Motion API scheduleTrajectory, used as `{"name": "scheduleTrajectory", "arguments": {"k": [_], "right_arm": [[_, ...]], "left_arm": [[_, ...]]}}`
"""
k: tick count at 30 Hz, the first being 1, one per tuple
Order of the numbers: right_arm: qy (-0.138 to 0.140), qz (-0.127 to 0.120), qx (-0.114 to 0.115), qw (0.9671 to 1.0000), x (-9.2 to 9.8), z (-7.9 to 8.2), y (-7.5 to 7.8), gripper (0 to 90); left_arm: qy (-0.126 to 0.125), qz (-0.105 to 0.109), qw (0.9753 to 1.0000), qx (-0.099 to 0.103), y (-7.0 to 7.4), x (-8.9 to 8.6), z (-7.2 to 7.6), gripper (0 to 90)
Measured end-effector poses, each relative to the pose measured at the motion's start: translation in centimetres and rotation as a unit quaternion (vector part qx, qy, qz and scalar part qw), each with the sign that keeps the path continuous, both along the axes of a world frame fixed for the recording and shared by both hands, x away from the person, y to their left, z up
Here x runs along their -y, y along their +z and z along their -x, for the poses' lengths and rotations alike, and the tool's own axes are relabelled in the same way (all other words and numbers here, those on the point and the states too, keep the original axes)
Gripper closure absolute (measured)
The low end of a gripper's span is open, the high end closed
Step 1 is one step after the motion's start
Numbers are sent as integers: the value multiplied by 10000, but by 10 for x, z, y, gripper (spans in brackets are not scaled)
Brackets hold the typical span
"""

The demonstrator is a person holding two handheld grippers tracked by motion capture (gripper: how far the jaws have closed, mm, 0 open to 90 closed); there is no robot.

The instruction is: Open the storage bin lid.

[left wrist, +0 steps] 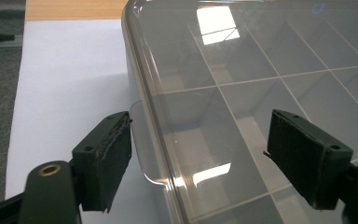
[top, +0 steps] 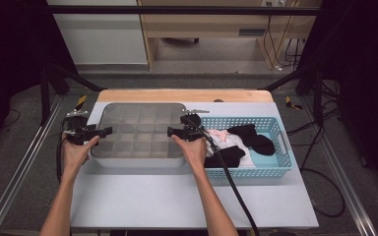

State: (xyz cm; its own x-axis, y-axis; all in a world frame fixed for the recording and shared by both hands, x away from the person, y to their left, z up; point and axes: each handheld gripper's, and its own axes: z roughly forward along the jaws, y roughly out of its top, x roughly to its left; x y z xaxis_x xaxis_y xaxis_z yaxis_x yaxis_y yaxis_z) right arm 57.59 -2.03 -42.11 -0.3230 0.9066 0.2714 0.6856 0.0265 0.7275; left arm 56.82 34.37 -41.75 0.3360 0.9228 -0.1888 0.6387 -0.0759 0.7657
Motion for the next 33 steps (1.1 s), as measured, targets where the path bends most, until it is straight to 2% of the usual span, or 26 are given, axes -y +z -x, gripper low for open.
{"name": "scheduleTrajectory", "arguments": {"k": [5, 7, 9, 10, 12, 13, 14, 15, 17, 20, 21, 22, 24, 27, 30, 33], "right_arm": [[-8, -85, -70, 9999, 1, -1, 0, 211], [0, -108, -75, 9999, 2, -1, 0, 221], [-36, -188, -126, 9997, 5, -2, 1, 267], [-36, -188, -126, 9997, 5, -2, 1, 267], [-41, -217, -148, 9996, 6, -2, 1, 275], [-53, -243, -155, 9996, 6, -2, 2, 294], [-53, -243, -155, 9996, 6, -2, 2, 294], [-70, -268, -124, 9995, 7, -1, 4, 310], [-89, -299, -87, 9995, 8, 0, 6, 329], [-106, -347, -73, 9993, 9, 0, 7, 340], [-86, -340, -181, 9992, 10, -1, 6, 341], [-86, -340, -181, 9992, 10, -1, 6, 341], [-106, -361, -234, 9990, 10, -2, 3, 336], [-91, -294, -182, 9994, 7, -2, 2, 310], [-74, -286, -174, 9994, 7, -2, 1, 300], [-23, -299, -176, 9994, 6, -3, 0, 277]], "left_arm": [[71, 52, 9999, -54, 0, 0, 0, 216], [117, 134, 9998, -66, 0, -2, 0, 239], [156, 227, 9996, -86, 1, -5, 0, 303], [176, 263, 9995, -80, 1, -6, 1, 303], [216, 239, 9995, -61, 2, -8, 2, 343], [246, 203, 9995, -30, 3, -8, 3, 397], [281, 149, 9995, 15, 4, -9, 3, 397], [302, 138, 9994, 49, 5, -11, 5, 459], [303, 188, 9994, 47, 5, -12, 5, 471], [273, 172, 9995, 47, 5, -12, 5, 472], [258, 151, 9995, 41, 5, -12, 5, 457], [227, 154, 9996, -4, 5, -12, 4, 457], [160, 219, 9996, -116, 4, -11, 3, 386], [21, 363, 9988, -319, 2, -12, 1, 304], [-74, 472, 9980, -421, 0, -12, 0, 277], [-147, 489, 9976, -459, -2, -9, -2, 238]]}}
